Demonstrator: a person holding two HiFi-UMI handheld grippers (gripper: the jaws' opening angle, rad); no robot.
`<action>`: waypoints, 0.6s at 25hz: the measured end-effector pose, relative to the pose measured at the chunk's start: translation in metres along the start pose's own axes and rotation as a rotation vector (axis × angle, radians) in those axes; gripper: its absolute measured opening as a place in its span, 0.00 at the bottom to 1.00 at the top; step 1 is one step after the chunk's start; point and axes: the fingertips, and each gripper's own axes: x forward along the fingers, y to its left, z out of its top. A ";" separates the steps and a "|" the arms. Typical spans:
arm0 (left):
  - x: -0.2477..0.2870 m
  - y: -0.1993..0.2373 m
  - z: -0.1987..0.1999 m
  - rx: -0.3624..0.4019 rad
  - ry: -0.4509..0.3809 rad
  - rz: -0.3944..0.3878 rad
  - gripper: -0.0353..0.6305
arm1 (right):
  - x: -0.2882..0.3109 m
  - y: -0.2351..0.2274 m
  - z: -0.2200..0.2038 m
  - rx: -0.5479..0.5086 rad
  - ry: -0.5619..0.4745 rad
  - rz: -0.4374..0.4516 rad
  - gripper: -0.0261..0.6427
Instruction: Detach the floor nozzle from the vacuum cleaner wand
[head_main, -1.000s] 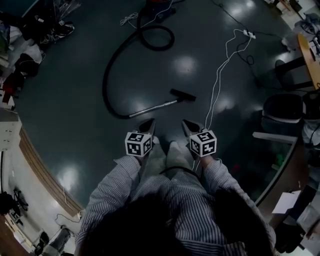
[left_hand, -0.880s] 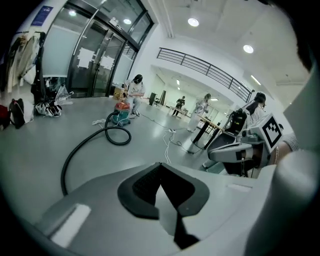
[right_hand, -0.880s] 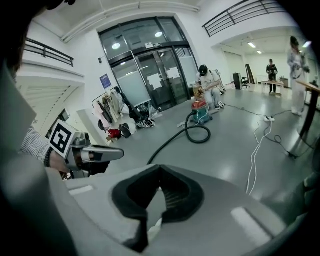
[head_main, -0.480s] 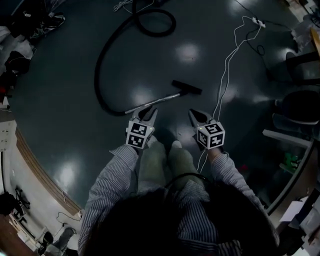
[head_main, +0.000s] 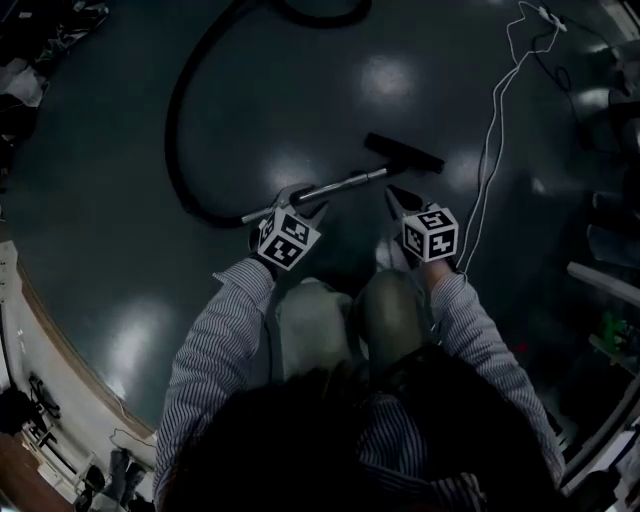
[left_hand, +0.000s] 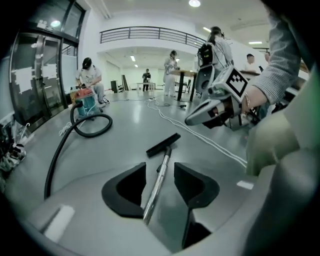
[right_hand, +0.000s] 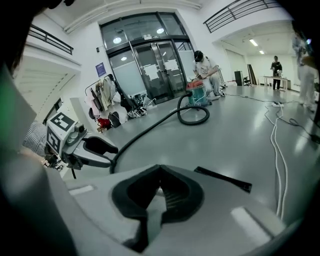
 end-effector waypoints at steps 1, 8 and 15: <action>0.017 0.004 -0.016 0.030 0.019 -0.010 0.34 | 0.015 -0.008 -0.009 -0.007 -0.002 0.004 0.04; 0.135 0.009 -0.113 0.261 0.181 -0.119 0.37 | 0.074 -0.067 -0.060 -0.001 -0.059 -0.012 0.04; 0.204 0.003 -0.172 0.340 0.362 -0.194 0.45 | 0.075 -0.097 -0.085 0.081 -0.106 -0.025 0.04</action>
